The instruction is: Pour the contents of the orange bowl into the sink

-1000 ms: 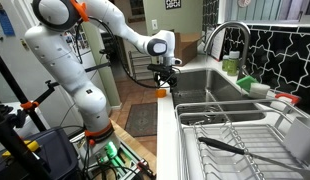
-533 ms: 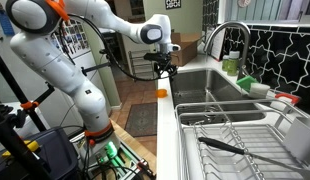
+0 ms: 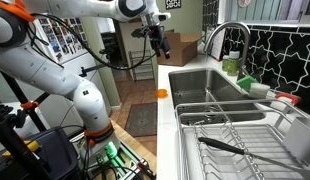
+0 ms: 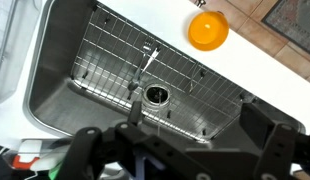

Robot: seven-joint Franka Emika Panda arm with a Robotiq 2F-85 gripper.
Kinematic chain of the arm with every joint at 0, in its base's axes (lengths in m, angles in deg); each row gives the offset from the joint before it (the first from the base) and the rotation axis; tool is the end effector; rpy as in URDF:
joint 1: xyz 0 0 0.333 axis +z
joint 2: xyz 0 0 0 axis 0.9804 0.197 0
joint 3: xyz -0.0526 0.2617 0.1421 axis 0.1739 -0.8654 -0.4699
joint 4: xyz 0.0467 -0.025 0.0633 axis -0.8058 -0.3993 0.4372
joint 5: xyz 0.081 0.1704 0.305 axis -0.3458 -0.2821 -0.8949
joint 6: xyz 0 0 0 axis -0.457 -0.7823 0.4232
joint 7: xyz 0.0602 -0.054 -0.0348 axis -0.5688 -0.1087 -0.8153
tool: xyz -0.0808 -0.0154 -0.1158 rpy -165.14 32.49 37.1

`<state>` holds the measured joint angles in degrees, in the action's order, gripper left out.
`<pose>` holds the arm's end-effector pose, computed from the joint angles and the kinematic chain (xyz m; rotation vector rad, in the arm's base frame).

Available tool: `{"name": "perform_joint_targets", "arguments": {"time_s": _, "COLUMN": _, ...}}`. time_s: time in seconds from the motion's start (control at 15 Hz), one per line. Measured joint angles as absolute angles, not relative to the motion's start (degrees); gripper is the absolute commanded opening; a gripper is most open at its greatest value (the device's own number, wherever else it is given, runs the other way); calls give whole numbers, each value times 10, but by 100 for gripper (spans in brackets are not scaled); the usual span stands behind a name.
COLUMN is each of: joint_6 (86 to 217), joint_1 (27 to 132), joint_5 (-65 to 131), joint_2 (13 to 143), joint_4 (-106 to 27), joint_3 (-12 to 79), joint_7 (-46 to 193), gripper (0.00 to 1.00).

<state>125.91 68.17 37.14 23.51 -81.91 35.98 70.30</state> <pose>0.3306 -0.1197 0.5444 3.0164 -0.4152 0.3248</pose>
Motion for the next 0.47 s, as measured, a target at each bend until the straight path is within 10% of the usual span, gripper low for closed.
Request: {"name": "perform_joint_targets", "arguments": {"time_s": 0.47, "joint_6": 1273, "joint_1": 650, "joint_5": 395, "joint_2": 234, "joint_4": -811, "joint_3": 339, "joint_7": 813, "gripper": 100}}
